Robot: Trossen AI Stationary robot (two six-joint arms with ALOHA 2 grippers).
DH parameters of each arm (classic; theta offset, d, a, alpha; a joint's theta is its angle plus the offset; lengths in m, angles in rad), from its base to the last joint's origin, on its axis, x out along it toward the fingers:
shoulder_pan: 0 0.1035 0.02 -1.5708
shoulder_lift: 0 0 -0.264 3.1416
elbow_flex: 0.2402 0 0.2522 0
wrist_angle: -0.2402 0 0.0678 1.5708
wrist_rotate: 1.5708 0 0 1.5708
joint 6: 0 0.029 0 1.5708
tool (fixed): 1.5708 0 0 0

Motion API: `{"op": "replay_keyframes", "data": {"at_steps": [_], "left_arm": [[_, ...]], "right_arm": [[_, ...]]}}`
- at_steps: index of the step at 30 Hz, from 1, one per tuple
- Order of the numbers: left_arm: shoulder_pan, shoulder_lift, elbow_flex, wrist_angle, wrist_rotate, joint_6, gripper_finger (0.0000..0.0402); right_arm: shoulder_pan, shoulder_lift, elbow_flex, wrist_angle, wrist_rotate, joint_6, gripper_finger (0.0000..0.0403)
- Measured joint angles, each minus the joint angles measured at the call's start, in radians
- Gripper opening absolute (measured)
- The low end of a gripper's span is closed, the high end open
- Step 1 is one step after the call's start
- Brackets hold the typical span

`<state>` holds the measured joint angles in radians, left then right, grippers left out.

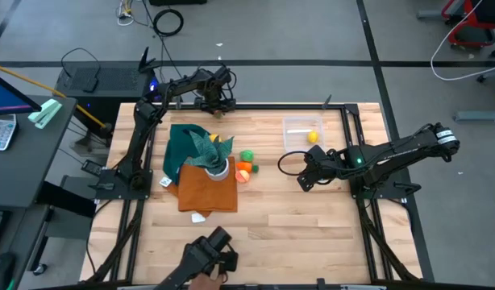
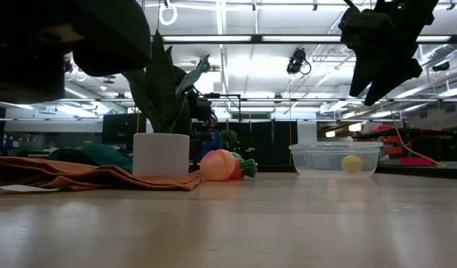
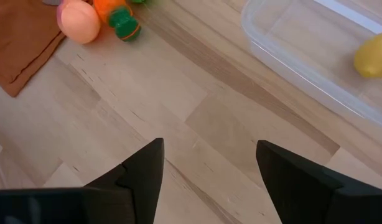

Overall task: Pick and placing Produce into tupperware
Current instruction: Put the strawberry into the transparent bin

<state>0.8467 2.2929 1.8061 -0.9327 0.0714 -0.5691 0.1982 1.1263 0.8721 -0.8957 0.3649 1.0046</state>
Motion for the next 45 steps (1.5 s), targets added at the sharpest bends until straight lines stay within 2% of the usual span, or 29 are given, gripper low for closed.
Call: {"op": "replay_keyframes", "data": {"at_steps": [10,15,21,27,31,37,45], "left_arm": [[-0.004,0.0,0.0,0.0,0.0,0.022,0.014],[-0.004,-0.001,0.0,0.001,0.0,0.039,0.0141],[-0.01,-0.007,0.0,-0.015,0.017,0.049,0.0172],[-0.024,-0.046,0.0,-0.046,0.019,0.089,0.014],[-0.027,-0.08,0.0,-0.058,0.034,0.092,0.0141],[-0.035,-0.14,0.0,-0.071,0.06,0.094,0.0169],[-0.067,-0.215,0.002,-0.06,0.084,0.108,0.0141]], "right_arm": [[0.0,0.0,0.0,0.0,0.001,0.014,0.0219],[0.0,0.0,0.0,0.0,0.009,0.016,0.0219],[0.0,0.0,0.0,0.0,0.015,0.016,0.0219],[0.0,0.0,0.0,0.0,0.015,0.016,0.0219],[0.001,0.0,0.0,0.0,0.014,0.016,0.0219],[0.001,0.0,0.0,0.0,0.013,0.016,0.0219],[0.001,0.0,0.0,0.0,-0.009,0.015,0.0219]]}}
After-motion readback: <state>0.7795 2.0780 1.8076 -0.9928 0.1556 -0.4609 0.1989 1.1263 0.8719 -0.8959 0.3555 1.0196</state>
